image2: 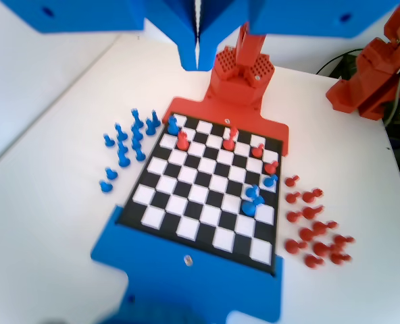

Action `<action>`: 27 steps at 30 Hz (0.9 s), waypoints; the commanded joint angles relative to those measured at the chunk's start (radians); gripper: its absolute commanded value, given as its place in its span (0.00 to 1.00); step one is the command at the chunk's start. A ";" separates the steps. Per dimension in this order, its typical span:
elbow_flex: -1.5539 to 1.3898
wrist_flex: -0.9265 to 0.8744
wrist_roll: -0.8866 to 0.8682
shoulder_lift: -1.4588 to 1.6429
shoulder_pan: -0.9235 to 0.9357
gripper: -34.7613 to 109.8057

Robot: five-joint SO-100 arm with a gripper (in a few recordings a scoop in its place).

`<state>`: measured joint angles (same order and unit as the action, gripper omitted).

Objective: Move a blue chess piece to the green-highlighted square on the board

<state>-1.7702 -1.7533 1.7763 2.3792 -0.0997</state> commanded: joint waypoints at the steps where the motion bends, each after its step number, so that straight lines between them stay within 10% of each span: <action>1: -0.092 -0.014 0.075 0.176 0.043 0.25; 27: -0.402 0.179 0.043 0.655 0.110 0.25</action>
<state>-2.1737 -1.5907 1.8193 2.9897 0.0031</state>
